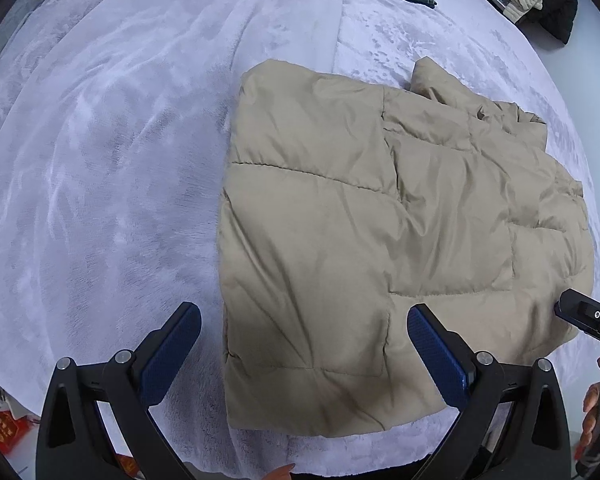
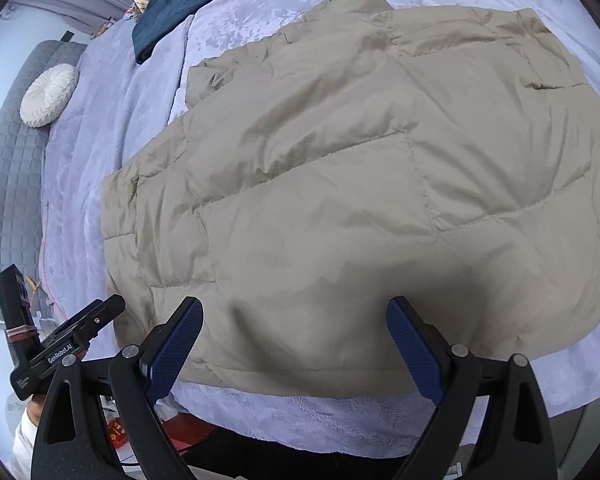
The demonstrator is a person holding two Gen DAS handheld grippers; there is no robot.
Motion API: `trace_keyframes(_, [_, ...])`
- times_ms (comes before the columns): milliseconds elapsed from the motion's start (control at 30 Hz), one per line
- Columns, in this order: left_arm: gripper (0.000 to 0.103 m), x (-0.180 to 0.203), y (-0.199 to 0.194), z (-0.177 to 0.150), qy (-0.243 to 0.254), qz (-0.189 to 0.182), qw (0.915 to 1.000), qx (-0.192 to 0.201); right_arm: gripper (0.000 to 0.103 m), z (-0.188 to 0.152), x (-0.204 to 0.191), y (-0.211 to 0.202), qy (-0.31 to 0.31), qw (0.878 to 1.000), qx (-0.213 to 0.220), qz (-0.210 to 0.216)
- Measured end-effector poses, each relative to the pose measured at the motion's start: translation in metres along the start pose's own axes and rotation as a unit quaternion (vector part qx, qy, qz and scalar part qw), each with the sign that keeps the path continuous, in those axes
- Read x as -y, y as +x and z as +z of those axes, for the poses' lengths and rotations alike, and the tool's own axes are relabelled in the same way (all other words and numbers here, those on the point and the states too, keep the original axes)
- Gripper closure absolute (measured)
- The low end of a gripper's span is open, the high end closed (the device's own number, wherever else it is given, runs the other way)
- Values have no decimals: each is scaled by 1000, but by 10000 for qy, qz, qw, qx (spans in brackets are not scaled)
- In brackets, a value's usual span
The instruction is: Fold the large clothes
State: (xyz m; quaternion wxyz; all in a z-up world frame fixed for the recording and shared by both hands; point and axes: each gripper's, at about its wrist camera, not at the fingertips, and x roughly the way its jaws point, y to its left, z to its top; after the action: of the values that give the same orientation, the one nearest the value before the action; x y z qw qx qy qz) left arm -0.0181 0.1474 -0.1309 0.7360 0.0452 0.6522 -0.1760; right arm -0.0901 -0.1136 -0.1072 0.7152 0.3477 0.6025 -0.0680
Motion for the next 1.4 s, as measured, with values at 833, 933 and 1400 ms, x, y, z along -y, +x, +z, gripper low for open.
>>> trace_keyframes(833, [0, -70, 68, 48, -261, -2761, 9588, -615, 8, 27, -15, 39, -150, 9982, -3, -583])
trace_keyframes(933, [0, -48, 79, 57, 97, -3100, 9478, -736, 8, 27, -13, 42, -105, 9982, -31, -588])
trace_keyframes(1400, [0, -25, 111, 80, 343, -3482, 9309, -1049, 0, 30, -18, 55, -271, 9968, -181, -725])
